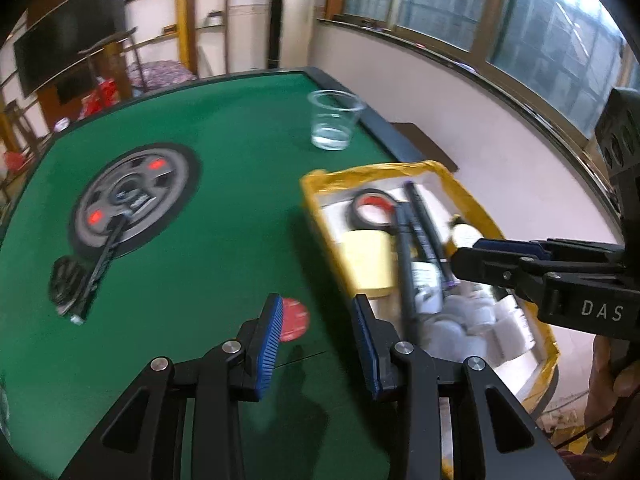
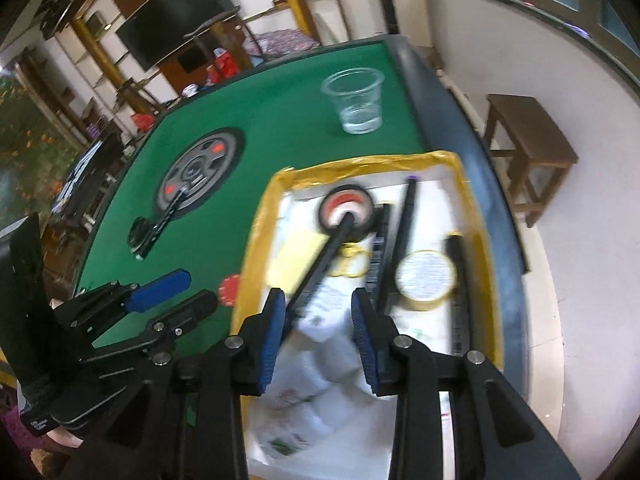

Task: Organize rigid objects
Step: 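Move the left gripper to the black fan-shaped part while the right approaches the last marker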

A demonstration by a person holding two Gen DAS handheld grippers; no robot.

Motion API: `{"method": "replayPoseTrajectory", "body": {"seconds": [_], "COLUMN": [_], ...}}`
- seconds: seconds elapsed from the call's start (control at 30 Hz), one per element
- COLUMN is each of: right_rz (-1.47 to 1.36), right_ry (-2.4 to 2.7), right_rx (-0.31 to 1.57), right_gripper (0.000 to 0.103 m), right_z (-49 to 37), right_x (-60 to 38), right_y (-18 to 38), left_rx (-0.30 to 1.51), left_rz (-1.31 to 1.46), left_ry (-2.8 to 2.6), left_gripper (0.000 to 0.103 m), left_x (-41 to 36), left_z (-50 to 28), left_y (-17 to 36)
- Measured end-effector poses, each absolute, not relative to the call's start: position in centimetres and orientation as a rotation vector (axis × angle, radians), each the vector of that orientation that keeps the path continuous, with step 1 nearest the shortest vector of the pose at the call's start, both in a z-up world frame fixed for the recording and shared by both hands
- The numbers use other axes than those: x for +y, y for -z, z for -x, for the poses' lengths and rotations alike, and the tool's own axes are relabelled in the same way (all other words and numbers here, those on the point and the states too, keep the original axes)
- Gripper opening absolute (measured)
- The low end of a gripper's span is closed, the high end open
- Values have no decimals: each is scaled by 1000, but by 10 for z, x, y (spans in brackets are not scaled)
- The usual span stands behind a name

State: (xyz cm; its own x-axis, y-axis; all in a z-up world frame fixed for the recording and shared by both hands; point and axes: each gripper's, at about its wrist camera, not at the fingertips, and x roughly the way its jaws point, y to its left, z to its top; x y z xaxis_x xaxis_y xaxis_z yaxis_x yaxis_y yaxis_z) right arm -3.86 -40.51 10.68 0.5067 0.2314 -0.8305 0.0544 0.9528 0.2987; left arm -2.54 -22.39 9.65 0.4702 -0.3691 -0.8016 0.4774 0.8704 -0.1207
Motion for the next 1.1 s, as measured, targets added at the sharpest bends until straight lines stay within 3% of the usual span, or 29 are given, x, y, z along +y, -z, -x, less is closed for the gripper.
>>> {"method": "replayPoseTrajectory", "body": {"seconds": [0.13,0.2,0.27,0.4,0.5,0.77,1.1], "right_rz": [-287,-284,-275,-265,-268,-287,-359], "right_ry": [-151,-172,-190,-212,-216,-190,-54], "right_rx": [1048,1053,1060,1074,1085,1102,1104], "right_gripper": [33,33,33,34,34,34,34], "right_z": [32,30,27,25,25,32,50], "right_x": [-380,-368,-355,-337,-328,-314,-334], "right_y": [-106,-105,-104,-101,-96,-85,-78], "left_rx": [952,953,948,928,930,1013,1088], "left_rz": [-89,-68,-45,-42,-45,-8,-107], "left_ry": [462,427,394,324,267,191,233], "left_gripper": [37,45,64,66,74,76,76], "left_x": [-192,-173,-155,-117,-85,-19,-29], "left_z": [19,16,13,3,-11,-67,-121], "left_y": [-96,-96,-97,-97,-94,-69,-31]}}
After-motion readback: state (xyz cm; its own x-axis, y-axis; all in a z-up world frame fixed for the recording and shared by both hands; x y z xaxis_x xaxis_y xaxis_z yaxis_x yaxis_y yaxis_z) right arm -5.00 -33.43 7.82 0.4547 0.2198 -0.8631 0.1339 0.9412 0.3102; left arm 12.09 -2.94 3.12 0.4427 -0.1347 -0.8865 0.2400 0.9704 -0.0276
